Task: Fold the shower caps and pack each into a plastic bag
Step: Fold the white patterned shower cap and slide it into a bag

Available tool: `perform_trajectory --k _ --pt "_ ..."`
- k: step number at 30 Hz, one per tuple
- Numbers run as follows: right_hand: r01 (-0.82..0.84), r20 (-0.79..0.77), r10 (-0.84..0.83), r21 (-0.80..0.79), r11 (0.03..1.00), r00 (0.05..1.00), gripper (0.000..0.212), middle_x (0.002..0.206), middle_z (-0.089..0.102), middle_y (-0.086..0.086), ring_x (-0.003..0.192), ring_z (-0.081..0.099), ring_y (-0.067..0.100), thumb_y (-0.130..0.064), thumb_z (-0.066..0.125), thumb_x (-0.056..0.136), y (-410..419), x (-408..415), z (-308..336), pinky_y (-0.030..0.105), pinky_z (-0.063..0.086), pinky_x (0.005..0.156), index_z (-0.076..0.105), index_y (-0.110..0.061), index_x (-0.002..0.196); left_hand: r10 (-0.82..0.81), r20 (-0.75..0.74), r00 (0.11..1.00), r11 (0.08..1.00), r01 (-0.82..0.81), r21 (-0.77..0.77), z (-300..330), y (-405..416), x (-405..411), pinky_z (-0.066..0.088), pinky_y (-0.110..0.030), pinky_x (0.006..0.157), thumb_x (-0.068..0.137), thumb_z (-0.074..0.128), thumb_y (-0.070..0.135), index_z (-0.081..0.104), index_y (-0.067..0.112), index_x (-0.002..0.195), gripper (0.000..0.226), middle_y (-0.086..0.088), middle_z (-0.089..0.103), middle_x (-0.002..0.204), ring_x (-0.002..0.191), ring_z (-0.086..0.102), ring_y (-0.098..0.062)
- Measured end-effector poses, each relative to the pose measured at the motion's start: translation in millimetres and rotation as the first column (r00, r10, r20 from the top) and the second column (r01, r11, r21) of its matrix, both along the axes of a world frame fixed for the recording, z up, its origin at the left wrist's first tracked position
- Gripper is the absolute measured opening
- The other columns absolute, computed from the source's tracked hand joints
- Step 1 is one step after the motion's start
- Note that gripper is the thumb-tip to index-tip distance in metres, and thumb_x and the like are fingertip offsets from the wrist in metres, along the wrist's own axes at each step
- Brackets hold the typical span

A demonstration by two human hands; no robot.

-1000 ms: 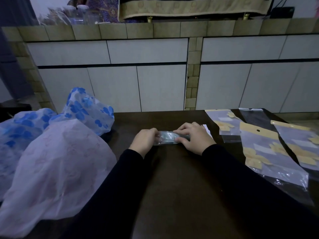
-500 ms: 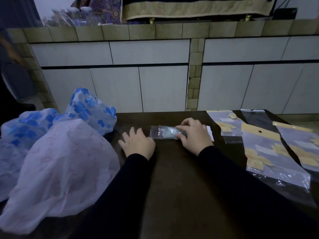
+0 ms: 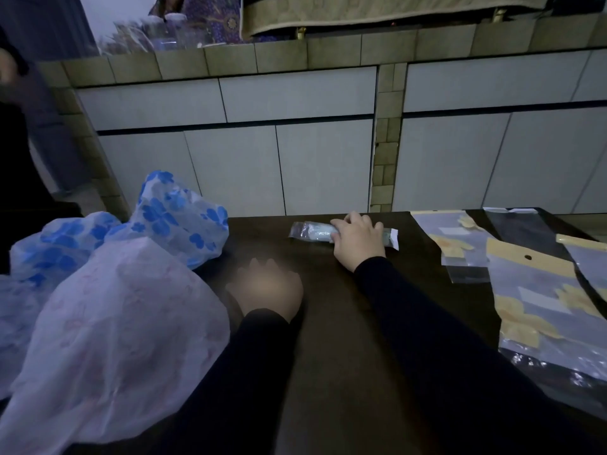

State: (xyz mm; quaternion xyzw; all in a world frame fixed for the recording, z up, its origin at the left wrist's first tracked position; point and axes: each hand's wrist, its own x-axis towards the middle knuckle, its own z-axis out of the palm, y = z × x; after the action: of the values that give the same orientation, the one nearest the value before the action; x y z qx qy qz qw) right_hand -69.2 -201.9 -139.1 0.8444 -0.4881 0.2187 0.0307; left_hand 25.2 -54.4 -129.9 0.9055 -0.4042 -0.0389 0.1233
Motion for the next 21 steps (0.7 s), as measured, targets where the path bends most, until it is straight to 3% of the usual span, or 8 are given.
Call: perform_trajectory --k 10,14,17,21 --pt "-0.030 -0.011 0.030 -0.005 1.000 0.999 0.030 0.117 0.051 0.007 0.108 0.050 0.026 -0.020 0.048 0.096 -40 23 -2 0.042 0.038 0.095 0.057 -0.020 0.125 0.010 0.010 1.000 0.999 -0.010 0.032 -1 -5 2 0.023 -0.057 0.109 0.094 0.033 0.047 0.042 0.022 0.138 0.052 -0.008 0.030 0.152 0.137 0.028 -0.032" --pt "-0.055 0.041 0.056 -0.029 0.998 0.998 0.037 0.125 0.048 0.007 0.116 0.046 0.026 -0.023 0.046 0.098 -35 21 -1 0.047 0.033 0.102 0.048 -0.024 0.135 0.019 0.002 1.000 1.000 -0.019 0.019 2 -3 0 0.026 -0.056 0.107 0.093 0.036 0.047 0.048 0.021 0.132 0.049 -0.008 0.038 0.145 0.131 0.034 -0.031" --pt "-0.168 0.141 0.171 -0.036 0.985 0.975 0.044 0.133 0.046 0.005 0.122 0.043 0.023 -0.031 0.048 0.098 -15 19 4 0.042 0.033 0.103 0.042 -0.027 0.142 0.000 0.015 1.000 0.999 0.001 -0.047 6 4 -1 0.032 -0.051 0.102 0.091 0.042 0.048 0.053 0.022 0.127 0.046 -0.006 0.046 0.137 0.124 0.042 -0.029" --pt "-0.356 0.168 0.367 -0.096 0.930 0.915 0.040 0.125 0.052 0.002 0.118 0.046 0.021 -0.036 0.051 0.096 28 13 9 0.038 0.035 0.099 0.052 -0.025 0.135 -0.050 0.052 0.997 0.978 0.059 -0.199 16 17 -7 0.041 -0.035 0.082 0.091 0.050 0.041 0.059 0.020 0.117 0.035 -0.004 0.058 0.117 0.105 0.054 -0.022"
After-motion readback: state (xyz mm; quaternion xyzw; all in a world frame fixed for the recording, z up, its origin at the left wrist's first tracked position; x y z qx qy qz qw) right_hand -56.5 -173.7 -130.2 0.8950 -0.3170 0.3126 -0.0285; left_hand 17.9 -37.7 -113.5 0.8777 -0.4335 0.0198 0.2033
